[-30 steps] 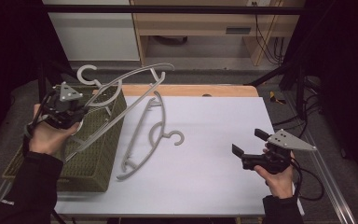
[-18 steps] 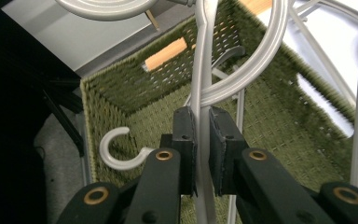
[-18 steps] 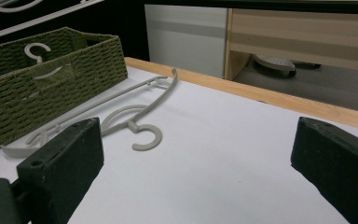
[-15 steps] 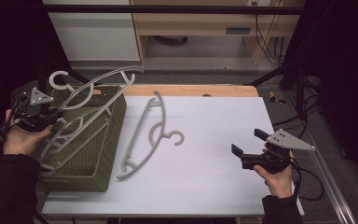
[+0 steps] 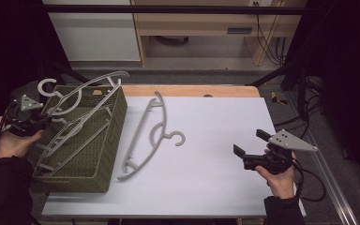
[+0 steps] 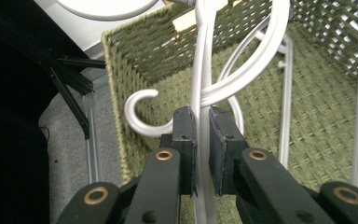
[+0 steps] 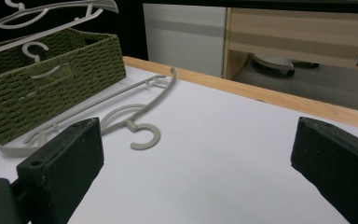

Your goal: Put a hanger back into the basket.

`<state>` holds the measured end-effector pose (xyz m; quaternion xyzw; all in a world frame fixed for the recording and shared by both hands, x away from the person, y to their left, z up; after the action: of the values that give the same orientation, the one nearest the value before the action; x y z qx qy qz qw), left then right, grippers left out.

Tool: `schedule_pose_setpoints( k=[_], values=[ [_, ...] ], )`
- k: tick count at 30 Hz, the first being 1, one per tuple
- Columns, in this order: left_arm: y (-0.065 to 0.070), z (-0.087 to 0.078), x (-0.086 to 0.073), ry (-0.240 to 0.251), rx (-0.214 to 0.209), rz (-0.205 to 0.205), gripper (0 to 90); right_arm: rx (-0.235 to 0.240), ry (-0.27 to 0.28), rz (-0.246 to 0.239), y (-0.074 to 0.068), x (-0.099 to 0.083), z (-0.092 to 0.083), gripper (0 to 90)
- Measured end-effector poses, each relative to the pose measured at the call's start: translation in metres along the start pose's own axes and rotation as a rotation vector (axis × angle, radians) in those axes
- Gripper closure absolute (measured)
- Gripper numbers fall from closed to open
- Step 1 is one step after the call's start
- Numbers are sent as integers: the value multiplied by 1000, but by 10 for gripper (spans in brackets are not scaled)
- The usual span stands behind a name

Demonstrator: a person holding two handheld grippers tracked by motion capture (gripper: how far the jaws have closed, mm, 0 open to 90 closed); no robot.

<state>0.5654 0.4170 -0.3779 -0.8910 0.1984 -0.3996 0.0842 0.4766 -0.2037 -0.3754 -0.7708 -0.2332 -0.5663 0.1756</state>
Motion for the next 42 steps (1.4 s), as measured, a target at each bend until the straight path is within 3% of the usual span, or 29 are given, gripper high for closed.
schedule_pose_setpoints(
  k=[12,17,22,25,28,30,33,36,40,42],
  values=[
    [-13,8,-29,-71,53,34,818,1,-2,2,-1,-1,1,26],
    [-19,13,-43,-104,75,19,818,2,-6,-3,-1,-1,2,26],
    [-14,23,-53,-140,68,8,817,-1,-9,-1,-2,-2,3,26],
    [-7,31,-57,-170,41,4,816,0,-10,-3,-2,-2,4,26],
    [-2,39,-61,-203,36,-15,811,4,-11,-5,-3,-2,3,26],
    [2,42,-62,-214,7,-38,807,3,-11,-4,-3,-2,3,26],
    [5,41,-61,-178,-16,-61,795,2,-7,0,-2,-1,2,26],
    [9,30,-53,-121,-48,-89,706,-3,-7,-1,-1,-1,1,26],
    [21,4,-36,26,-142,-155,584,-4,-5,-2,-2,-1,1,26],
    [31,-9,-29,83,-168,-150,517,0,-1,0,-2,0,0,26]
  ],
)
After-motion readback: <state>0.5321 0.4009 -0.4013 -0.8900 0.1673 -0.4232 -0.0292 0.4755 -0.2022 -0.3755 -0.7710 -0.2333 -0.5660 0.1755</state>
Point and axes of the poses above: each handheld gripper's, and its own axes: z roughly forward along the jaws, x roughly out of its top, y roughly to its right, the point moved 8 cm from there along z, roughly forward along the jaws, and after that the axes turned 3 degrees about -z, right-handed, at the moved point
